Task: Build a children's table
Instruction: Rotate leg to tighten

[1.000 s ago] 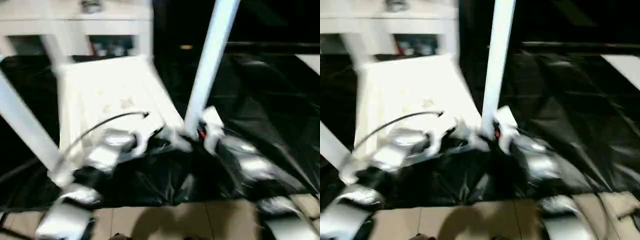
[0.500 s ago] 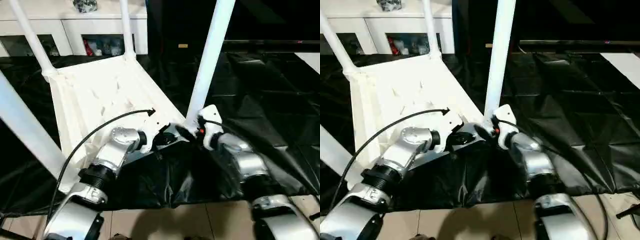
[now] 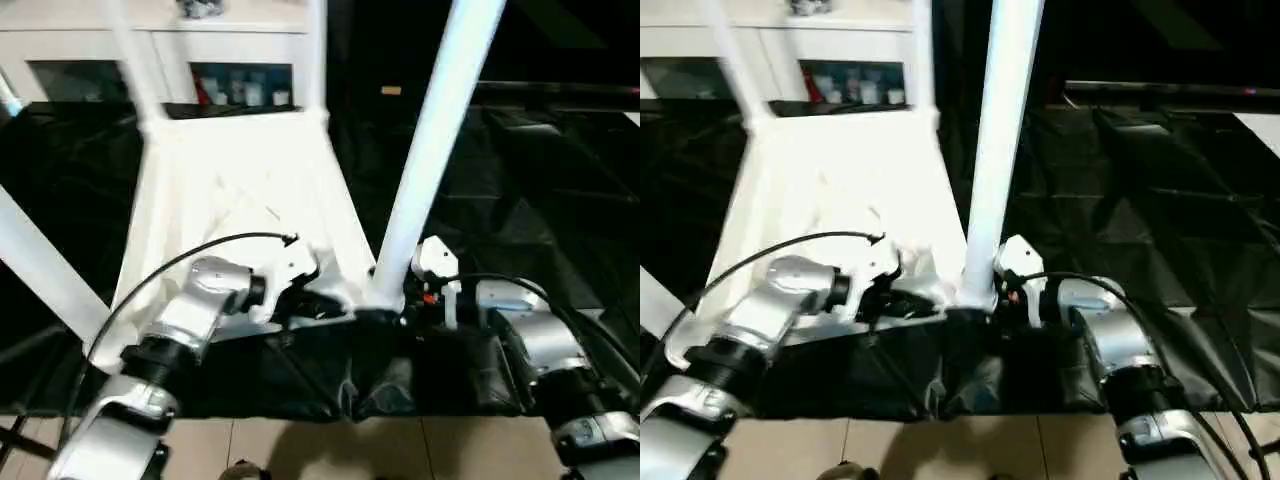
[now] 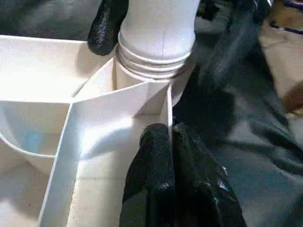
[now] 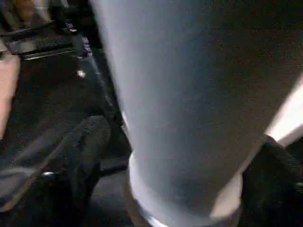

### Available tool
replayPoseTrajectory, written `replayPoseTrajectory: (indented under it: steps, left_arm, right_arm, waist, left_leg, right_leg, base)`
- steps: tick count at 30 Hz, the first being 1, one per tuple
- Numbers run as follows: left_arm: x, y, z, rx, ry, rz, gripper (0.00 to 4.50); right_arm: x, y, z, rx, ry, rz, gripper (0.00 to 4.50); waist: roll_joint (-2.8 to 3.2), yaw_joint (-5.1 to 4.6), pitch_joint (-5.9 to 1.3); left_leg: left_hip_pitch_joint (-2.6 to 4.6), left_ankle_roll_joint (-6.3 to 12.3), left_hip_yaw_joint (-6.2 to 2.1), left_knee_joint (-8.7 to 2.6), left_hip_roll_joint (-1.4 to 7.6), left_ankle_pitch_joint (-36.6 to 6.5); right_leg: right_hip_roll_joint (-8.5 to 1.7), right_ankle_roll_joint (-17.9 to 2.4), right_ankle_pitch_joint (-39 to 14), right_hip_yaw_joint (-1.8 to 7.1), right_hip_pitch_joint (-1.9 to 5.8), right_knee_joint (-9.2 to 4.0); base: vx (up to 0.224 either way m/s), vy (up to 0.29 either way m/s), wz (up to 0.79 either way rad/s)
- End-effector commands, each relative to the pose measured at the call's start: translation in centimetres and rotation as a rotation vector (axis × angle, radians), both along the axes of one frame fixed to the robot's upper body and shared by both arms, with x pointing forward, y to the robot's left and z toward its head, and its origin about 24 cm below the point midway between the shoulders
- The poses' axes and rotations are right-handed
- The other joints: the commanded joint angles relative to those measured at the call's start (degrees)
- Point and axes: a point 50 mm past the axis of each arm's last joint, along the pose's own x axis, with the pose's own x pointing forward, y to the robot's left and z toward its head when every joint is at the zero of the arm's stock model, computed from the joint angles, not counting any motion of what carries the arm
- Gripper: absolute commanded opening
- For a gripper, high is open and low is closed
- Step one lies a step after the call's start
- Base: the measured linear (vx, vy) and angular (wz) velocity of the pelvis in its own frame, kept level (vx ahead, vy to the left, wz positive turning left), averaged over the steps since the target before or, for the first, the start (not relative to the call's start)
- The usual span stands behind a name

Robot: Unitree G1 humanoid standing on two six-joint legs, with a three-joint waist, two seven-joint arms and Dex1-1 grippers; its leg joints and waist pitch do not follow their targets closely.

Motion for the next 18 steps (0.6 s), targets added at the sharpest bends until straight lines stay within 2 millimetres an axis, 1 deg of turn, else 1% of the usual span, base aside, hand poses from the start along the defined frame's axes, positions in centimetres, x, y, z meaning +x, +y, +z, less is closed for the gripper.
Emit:
replayPoseTrajectory:
  steps: [1, 2, 3, 4, 5, 6, 7, 9, 10, 12, 15, 16, 18]
  left_arm:
    - [-0.1, -1.4, 1.4, -0.061, -0.046, -0.072, 0.0]
    - [-0.1, -1.3, 1.4, -0.059, -0.044, -0.075, 0.0]
    - [-0.2, -1.2, 1.4, -0.056, -0.039, -0.081, 0.0]
    - [-0.2, -1.2, 1.4, -0.056, -0.038, -0.081, 0.0]
    - [-0.2, -1.1, 1.4, -0.054, -0.034, -0.087, 0.0]
    - [-0.3, -1.1, 1.3, -0.054, -0.03, -0.09, 0.0]
    - [-0.3, -1.1, 1.4, -0.054, -0.027, -0.094, 0.0]
    - [-0.3, -1.1, 1.3, -0.055, -0.029, -0.09, 0.0]
    - [-0.2, -1.2, 1.3, -0.053, -0.037, -0.078, 0.0]
    - [-0.1, -1.2, 1.2, -0.051, -0.041, -0.062, 0.0]
    - [0.4, -1.5, 1.1, -0.043, -0.058, -0.01, 0.0]
    - [0.7, -1.7, 1.1, -0.039, -0.069, 0.032, 0.0]
    - [1.1, -1.9, 1.1, -0.034, -0.082, 0.077, 0.0]
  right_arm:
    - [-0.7, 1.4, 0.2, 0.027, 0.012, 0.103, 3.66]
    - [-0.7, 1.4, 0.2, 0.025, 0.019, 0.111, 3.66]
    - [-0.9, 1.3, 0.2, 0.023, 0.031, 0.127, 3.48]
    - [-0.9, 1.3, 0.2, 0.022, 0.032, 0.128, 3.48]
    - [-1.0, 1.2, 0.2, 0.02, 0.039, 0.139, 3.34]
    - [-1.1, 1.2, 0.2, 0.016, 0.045, 0.15, 3.34]
    - [-1.3, 1.2, 0.2, 0.013, 0.052, 0.159, 3.13]
    - [-1.4, 1.2, 0.2, 0.009, 0.056, 0.164, 3.13]
    - [-1.4, 1.2, 0.1, 0.006, 0.057, 0.165, 3.02]
    - [-1.4, 1.3, 0.0, 0.004, 0.058, 0.165, 2.82]
    - [-1.4, 1.5, -0.2, 0.006, 0.059, 0.153, 2.77]
    - [-1.3, 1.7, -0.4, 0.01, 0.057, 0.127, 2.68]
    - [-1.0, 1.9, -0.6, 0.008, 0.048, 0.077, 2.65]
  waist:
    - [-0.05, -0.15, -3.73]
    - [-0.09, -0.13, -3.72]
    - [-0.2, -0.08, -3.74]
    - [-0.19, -0.05, -3.73]
    - [-0.22, 0.01, -3.84]
    - [-0.18, 0.03, -3.85]
    - [-0.25, 0.13, -3.91]
    - [-0.29, 0.2, -3.95]
    - [-0.27, 0.26, -3.98]
    - [-0.29, 0.37, -3.96]
    - [-0.29, 0.45, -3.88]
    - [-0.31, 0.42, -3.83]
    - [-0.43, 0.29, -3.71]
  left_leg:
    - [1.63, 1.64, -0.48, -4.24, 1.59, -17.54]
    - [1.62, 1.5, -0.49, -4.27, 1.58, -17.58]
    - [1.49, 1.33, -0.55, -4.3, 1.51, -17.35]
    - [1.44, 1.32, -0.56, -4.32, 1.48, -16.91]
    - [1.46, 1.35, -0.58, -4.25, 1.52, -16.34]
    - [1.39, 1.41, -0.59, -4.26, 1.53, -16.07]
    - [1.41, 1.54, -0.55, -4.18, 1.52, -15.38]
    - [1.3, 1.83, -0.51, -4.09, 1.44, -14.51]
    - [1.33, 1.97, -0.48, -4.03, 1.44, -14.22]
    - [1.33, 1.99, -0.47, -4.01, 1.42, -14.24]
    - [1.48, 1.73, -0.46, -4.05, 1.45, -15.07]
    - [1.47, 1.54, -0.48, -4.1, 1.45, -15.38]
    - [1.53, 1.13, -0.52, -4.15, 1.37, -16.34]
  right_leg:
    - [-2.23, -12.65, -16.04, 1.53, 2.37, -3.99]
    - [-2.26, -12.57, -16.22, 1.55, 2.38, -4.01]
    - [-2.27, -12.32, -16.47, 1.54, 2.49, -3.98]
    - [-2.23, -12.1, -16.34, 1.53, 2.53, -3.94]
    - [-2.31, -12.13, -15.76, 1.55, 2.55, -3.85]
    - [-2.31, -12.19, -15.41, 1.54, 2.56, -3.8]
    - [-2.26, -12.3, -14.39, 1.53, 2.58, -3.71]
    - [-2.2, -12.5, -13.14, 1.53, 2.66, -3.55]
    - [-2.23, -12.7, -12.73, 1.52, 2.63, -3.54]
    - [-2.27, -12.67, -13.04, 1.51, 2.66, -3.56]
    - [-2.31, -12.3, -14.67, 1.55, 2.53, -3.77]
    - [-2.31, -12.05, -15.4, 1.57, 2.52, -3.87]
    - [-2.36, -11.49, -17.32, 1.58, 2.41, -4.11]
  base:
    - [0.0, 0.0, 0.0]
    - [0.0, 0.0, 0.0]
    - [0.0, 0.0, 0.0]
    - [0.0, 0.0, 0.0]
    - [0.0, 0.0, 0.0]
    - [0.0, 0.0, 0.0]
    - [0.0, 0.0, 0.0]
    - [0.0, 0.0, 0.0]
    - [0.0, 0.0, 0.0]
    - [0.0, 0.0, 0.0]
    - [0.0, 0.0, 0.0]
    - [0.0, 0.0, 0.0]
    - [0.0, 0.0, 0.0]
